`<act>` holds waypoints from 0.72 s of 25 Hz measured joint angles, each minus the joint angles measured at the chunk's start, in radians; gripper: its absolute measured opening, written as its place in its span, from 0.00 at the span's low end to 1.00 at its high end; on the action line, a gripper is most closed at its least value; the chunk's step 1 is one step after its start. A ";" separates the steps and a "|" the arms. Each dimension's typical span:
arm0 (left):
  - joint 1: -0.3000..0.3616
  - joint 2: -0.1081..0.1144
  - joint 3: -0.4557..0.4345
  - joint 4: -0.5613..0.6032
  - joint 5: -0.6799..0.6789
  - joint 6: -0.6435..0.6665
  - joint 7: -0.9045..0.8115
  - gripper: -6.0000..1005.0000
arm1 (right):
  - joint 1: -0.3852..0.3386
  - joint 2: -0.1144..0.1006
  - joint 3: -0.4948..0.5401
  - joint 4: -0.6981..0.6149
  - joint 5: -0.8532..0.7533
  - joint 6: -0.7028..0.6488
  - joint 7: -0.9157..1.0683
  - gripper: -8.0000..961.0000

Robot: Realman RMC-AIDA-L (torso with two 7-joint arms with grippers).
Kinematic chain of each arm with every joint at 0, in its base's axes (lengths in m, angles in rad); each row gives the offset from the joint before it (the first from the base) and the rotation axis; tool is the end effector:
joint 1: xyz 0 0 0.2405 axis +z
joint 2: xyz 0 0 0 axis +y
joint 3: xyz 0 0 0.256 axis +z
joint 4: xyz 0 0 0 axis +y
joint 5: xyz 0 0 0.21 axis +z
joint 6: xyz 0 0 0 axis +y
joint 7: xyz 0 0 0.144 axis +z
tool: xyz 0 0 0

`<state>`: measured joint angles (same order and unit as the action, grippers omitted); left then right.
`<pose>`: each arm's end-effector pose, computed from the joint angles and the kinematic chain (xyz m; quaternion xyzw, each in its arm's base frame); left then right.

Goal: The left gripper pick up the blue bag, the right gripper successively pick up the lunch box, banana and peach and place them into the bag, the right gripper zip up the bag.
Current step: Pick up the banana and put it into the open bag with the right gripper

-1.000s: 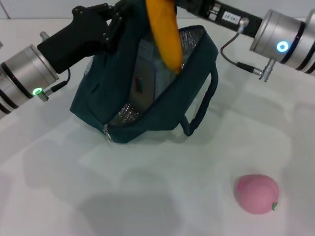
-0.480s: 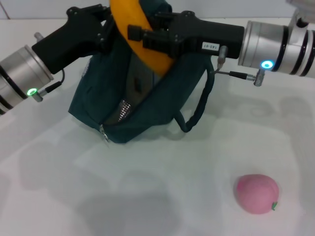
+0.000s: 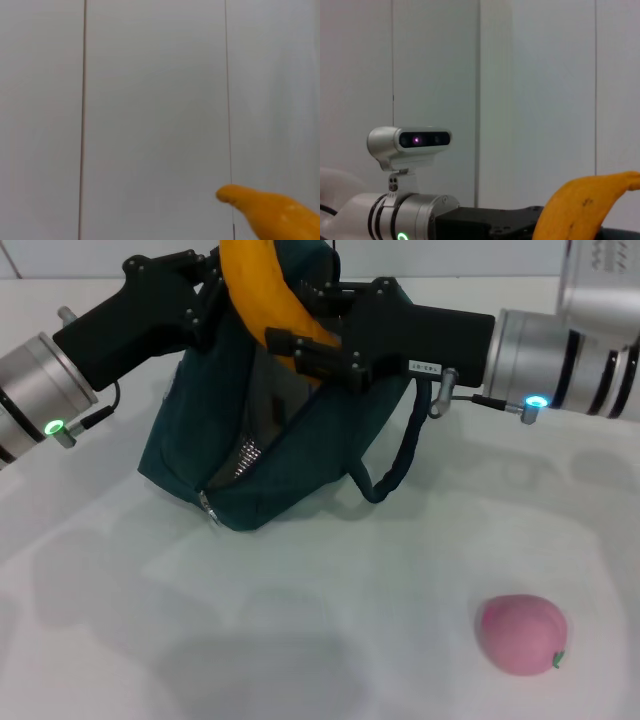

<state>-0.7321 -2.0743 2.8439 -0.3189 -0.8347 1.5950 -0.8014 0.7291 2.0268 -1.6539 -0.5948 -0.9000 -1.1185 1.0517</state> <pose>-0.2428 0.3660 0.0125 -0.8409 -0.1140 -0.4140 0.3295 0.1132 0.3833 -0.0591 -0.9229 0.0252 0.3553 0.1466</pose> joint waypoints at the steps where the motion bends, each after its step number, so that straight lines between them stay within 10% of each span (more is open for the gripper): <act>1: 0.000 0.000 0.000 0.000 0.000 0.000 0.000 0.04 | -0.007 0.000 0.000 -0.008 0.001 -0.001 -0.013 0.44; 18: 0.008 0.006 0.000 -0.014 0.001 -0.001 -0.001 0.04 | -0.076 -0.016 0.047 -0.298 -0.401 0.108 0.096 0.44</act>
<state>-0.7240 -2.0686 2.8439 -0.3328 -0.8335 1.5940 -0.8023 0.6526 2.0109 -1.6073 -0.8932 -1.3008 -1.0100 1.1481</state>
